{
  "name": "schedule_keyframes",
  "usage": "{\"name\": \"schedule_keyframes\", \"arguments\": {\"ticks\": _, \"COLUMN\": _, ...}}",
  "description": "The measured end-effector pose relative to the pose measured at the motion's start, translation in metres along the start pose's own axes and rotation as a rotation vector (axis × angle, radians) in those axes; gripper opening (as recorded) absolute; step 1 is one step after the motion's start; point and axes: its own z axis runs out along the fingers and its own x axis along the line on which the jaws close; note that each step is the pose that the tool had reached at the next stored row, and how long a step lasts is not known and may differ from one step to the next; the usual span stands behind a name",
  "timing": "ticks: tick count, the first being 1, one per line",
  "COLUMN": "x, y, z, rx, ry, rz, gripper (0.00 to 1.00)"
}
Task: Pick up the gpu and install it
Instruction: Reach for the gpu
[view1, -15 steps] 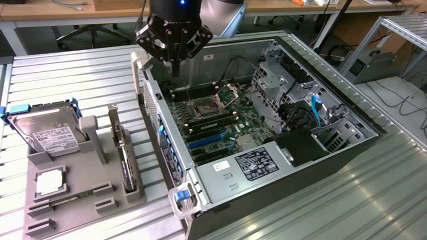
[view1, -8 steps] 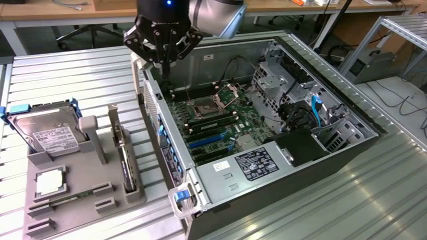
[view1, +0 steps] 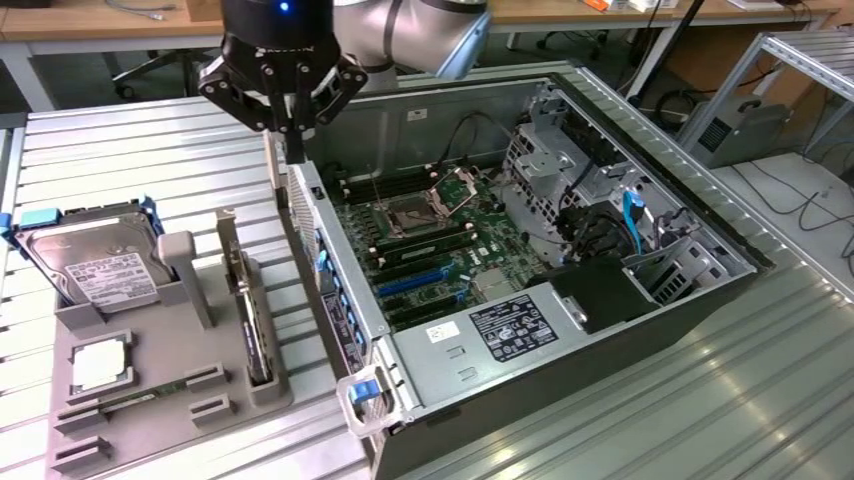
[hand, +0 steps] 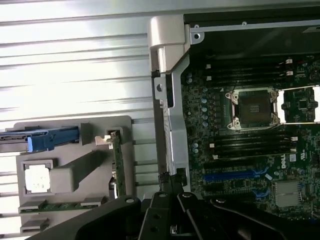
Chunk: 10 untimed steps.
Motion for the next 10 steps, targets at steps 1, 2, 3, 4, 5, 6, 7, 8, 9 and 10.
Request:
{"name": "schedule_keyframes", "arguments": {"ticks": 1, "x": 0.003, "y": -0.0002, "z": 0.0000, "rx": 0.0000, "ry": -0.0001, "rz": 0.000, "gripper": 0.11}}
{"name": "schedule_keyframes", "arguments": {"ticks": 2, "x": 0.006, "y": -0.0004, "z": -0.0001, "rx": 0.0000, "ry": 0.0000, "rz": 0.000, "gripper": 0.11}}
{"name": "schedule_keyframes", "arguments": {"ticks": 3, "x": 0.009, "y": -0.0006, "z": -0.0002, "rx": 0.0000, "ry": 0.0000, "rz": 0.000, "gripper": 0.11}}
{"name": "schedule_keyframes", "arguments": {"ticks": 4, "x": 0.011, "y": -0.0008, "z": -0.0003, "rx": 0.0000, "ry": 0.0000, "rz": 0.000, "gripper": 0.11}}
{"name": "schedule_keyframes", "arguments": {"ticks": 5, "x": 0.014, "y": -0.0010, "z": -0.0004, "rx": 0.0001, "ry": 0.0001, "rz": 0.000, "gripper": 0.11}}
{"name": "schedule_keyframes", "arguments": {"ticks": 6, "x": 0.017, "y": -0.0012, "z": -0.0004, "rx": 0.0001, "ry": 0.0000, "rz": 0.000, "gripper": 0.11}}
{"name": "schedule_keyframes", "arguments": {"ticks": 7, "x": 0.022, "y": -0.0016, "z": -0.0006, "rx": 0.0001, "ry": 0.0001, "rz": 0.000, "gripper": 0.11}}
{"name": "schedule_keyframes", "arguments": {"ticks": 8, "x": 0.024, "y": -0.0018, "z": -0.0006, "rx": 0.0001, "ry": 0.0000, "rz": 0.000, "gripper": 0.11}}
{"name": "schedule_keyframes", "arguments": {"ticks": 9, "x": 0.027, "y": -0.0020, "z": -0.0006, "rx": 0.0000, "ry": -0.0001, "rz": 0.000, "gripper": 0.11}}
{"name": "schedule_keyframes", "arguments": {"ticks": 10, "x": 0.030, "y": -0.0022, "z": -0.0007, "rx": 0.0000, "ry": 0.0000, "rz": 0.000, "gripper": 0.11}}
